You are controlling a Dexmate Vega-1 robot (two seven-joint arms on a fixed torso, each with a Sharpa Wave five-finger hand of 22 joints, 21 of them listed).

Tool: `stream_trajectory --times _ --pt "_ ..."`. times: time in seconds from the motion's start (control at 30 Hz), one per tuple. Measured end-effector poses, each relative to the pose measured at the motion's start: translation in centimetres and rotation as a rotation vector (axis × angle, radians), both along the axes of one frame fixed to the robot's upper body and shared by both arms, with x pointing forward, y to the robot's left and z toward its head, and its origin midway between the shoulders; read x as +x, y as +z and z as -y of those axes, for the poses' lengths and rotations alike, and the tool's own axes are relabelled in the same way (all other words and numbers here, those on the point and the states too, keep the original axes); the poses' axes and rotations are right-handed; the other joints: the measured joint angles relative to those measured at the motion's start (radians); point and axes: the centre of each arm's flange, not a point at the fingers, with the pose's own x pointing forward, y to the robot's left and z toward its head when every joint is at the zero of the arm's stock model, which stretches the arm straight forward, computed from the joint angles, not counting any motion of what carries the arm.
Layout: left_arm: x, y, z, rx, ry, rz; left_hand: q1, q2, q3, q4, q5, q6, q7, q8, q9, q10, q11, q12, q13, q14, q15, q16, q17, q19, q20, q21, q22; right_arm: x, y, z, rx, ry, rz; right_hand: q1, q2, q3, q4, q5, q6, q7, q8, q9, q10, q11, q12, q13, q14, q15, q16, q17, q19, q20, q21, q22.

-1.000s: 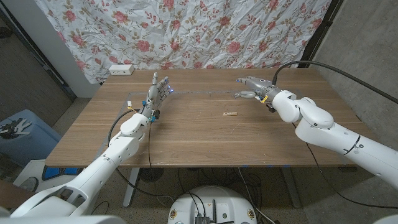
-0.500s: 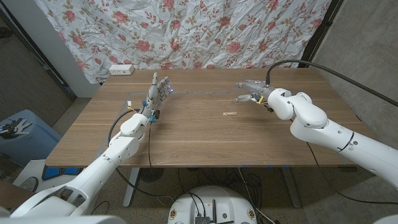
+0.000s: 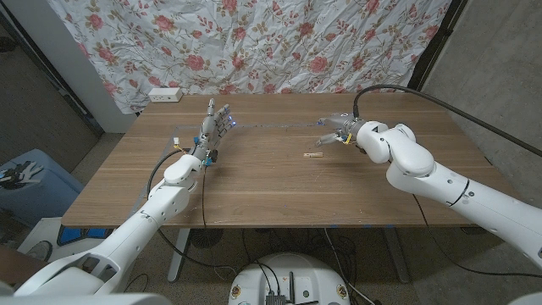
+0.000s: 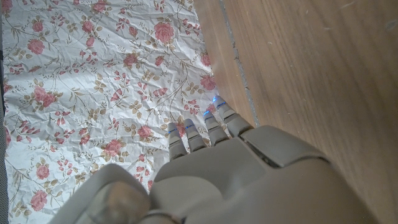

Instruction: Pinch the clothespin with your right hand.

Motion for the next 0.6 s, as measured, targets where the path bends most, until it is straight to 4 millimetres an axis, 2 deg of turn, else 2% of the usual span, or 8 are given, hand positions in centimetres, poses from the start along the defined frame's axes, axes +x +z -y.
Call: stream_trajectory --times 0.07,0.17,0.33,0.43,0.53,0.6 --pt "0.0 0.0 0.0 0.000 0.000 0.000 0.000 0.000 0.000 0.000 0.000 0.000 0.000 0.000 0.000 0.000 0.000 0.000 0.000 0.000 0.000 0.000 0.000 0.000 0.000 0.000 0.000 0.2 -0.2 -0.1 -0.020 -0.011 -0.010 0.014 -0.009 0.000 0.000 0.003 0.000 0.000 0.000 0.000 0.004 -0.004 0.000 0.000 0.003 -0.003 0.003 0.000 0.000 0.000 0.000 0.000" --pt "0.0 0.0 0.0 0.000 0.000 0.000 0.000 0.000 0.000 0.000 0.000 0.000 0.000 0.000 0.000 0.000 0.000 0.000 0.000 0.000 0.000 0.000 0.000 0.000 0.000 0.000 0.000 0.5 -0.3 -0.4 -0.029 -0.017 -0.023 0.022 -0.001 0.007 -0.002 0.004 0.000 0.000 0.000 0.000 0.004 -0.004 0.000 0.000 0.003 -0.003 0.003 0.000 0.000 0.000 0.000 0.000" --pt "0.0 0.0 0.0 0.000 0.000 0.000 0.000 0.000 0.000 0.000 0.000 0.000 0.000 0.000 0.000 0.000 0.000 0.000 0.000 0.000 0.000 0.000 0.000 0.000 0.000 0.000 0.000 1.1 -0.6 -0.6 -0.053 -0.036 -0.057 0.030 -0.009 0.010 0.001 0.004 0.000 0.000 0.000 0.000 0.009 0.002 0.000 0.000 0.007 0.000 0.003 -0.004 0.011 -0.004 0.000 0.000" --pt "0.0 0.0 0.0 0.000 0.000 0.000 0.000 0.000 0.000 0.000 0.000 0.000 0.000 0.000 0.000 0.000 0.000 0.000 0.000 0.000 0.000 0.000 0.000 0.000 0.000 0.000 0.000 1.3 -0.8 -0.9 -0.066 -0.041 -0.069 0.040 0.001 0.013 -0.002 0.011 0.005 -0.006 0.000 0.000 0.013 -0.002 0.000 0.000 0.007 0.000 0.003 -0.005 0.011 -0.004 0.000 0.000" --pt "0.0 0.0 0.0 0.000 0.000 0.000 0.000 0.000 0.000 0.000 0.000 0.000 0.000 0.000 0.000 0.000 0.000 0.000 0.000 0.000 0.000 0.000 0.000 0.000 0.000 0.000 0.000 1.6 -1.0 -1.1 -0.079 -0.049 -0.079 0.056 -0.014 0.018 0.001 0.015 0.009 -0.009 0.000 0.000 0.018 -0.007 0.000 0.000 0.018 -0.004 0.003 -0.005 0.011 -0.004 0.000 0.000" --pt "0.0 0.0 0.0 0.000 0.000 0.000 0.000 0.000 0.000 0.000 0.000 0.000 0.000 0.000 0.000 0.000 0.000 0.000 0.000 0.000 0.000 0.000 0.000 0.000 0.000 0.000 0.000 1.8 -1.2 -1.2 -0.086 -0.055 -0.084 0.067 -0.004 0.018 0.001 0.016 0.011 -0.011 0.000 0.000 0.020 -0.009 0.000 0.000 0.021 -0.007 0.004 -0.005 0.011 -0.004 0.000 0.000"
